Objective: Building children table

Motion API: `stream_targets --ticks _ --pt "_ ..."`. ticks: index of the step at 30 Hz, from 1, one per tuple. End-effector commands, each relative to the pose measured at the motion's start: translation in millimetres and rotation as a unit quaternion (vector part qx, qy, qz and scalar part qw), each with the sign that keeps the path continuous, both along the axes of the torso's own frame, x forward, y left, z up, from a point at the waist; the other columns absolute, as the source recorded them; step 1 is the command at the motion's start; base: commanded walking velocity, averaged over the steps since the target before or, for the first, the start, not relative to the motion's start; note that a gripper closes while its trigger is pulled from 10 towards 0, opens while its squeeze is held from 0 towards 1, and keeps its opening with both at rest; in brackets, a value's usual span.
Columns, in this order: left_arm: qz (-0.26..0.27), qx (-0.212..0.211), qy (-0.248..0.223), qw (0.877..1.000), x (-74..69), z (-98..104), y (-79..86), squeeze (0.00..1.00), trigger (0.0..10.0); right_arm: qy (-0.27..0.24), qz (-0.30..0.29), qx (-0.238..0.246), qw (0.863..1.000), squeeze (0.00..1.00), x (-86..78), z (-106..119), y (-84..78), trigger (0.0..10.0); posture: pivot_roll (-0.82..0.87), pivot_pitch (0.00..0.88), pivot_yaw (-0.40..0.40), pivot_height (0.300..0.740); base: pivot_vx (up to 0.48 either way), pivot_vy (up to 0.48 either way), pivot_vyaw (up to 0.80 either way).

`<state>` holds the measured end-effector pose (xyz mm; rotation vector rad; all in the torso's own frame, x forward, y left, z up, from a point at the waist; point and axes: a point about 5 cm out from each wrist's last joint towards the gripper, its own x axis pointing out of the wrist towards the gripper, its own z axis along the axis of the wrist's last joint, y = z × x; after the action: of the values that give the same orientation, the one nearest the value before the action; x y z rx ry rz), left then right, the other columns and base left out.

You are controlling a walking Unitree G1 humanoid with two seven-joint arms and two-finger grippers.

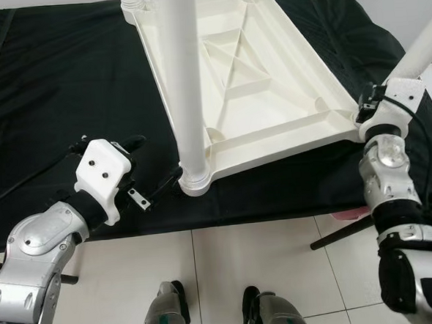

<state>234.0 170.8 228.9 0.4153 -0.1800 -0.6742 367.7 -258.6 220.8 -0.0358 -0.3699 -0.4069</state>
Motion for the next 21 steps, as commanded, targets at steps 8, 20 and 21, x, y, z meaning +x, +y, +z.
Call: stream_targets --ticks 8,20,21 --pt "0.044 -0.017 -0.004 0.999 0.6 -4 -0.1 0.0 10.0 -0.031 -0.03 -0.063 0.997 0.0 -2.0 44 -30.4 10.0 0.05 0.248 -0.072 0.74 0.0 0.0 0.0" --pt "0.064 -0.018 -0.007 0.998 2.2 -6 1.8 0.0 10.0 -0.071 0.001 -0.111 0.991 0.0 3.8 88 -28.8 10.0 0.04 0.244 -0.093 0.74 0.0 0.0 0.0" --pt "0.067 -0.019 -0.007 0.998 2.1 -6 2.1 0.0 10.0 -0.08 0.01 -0.119 0.99 0.0 5.1 96 -25.7 10.0 0.04 0.243 -0.095 0.74 0.0 0.0 0.0"
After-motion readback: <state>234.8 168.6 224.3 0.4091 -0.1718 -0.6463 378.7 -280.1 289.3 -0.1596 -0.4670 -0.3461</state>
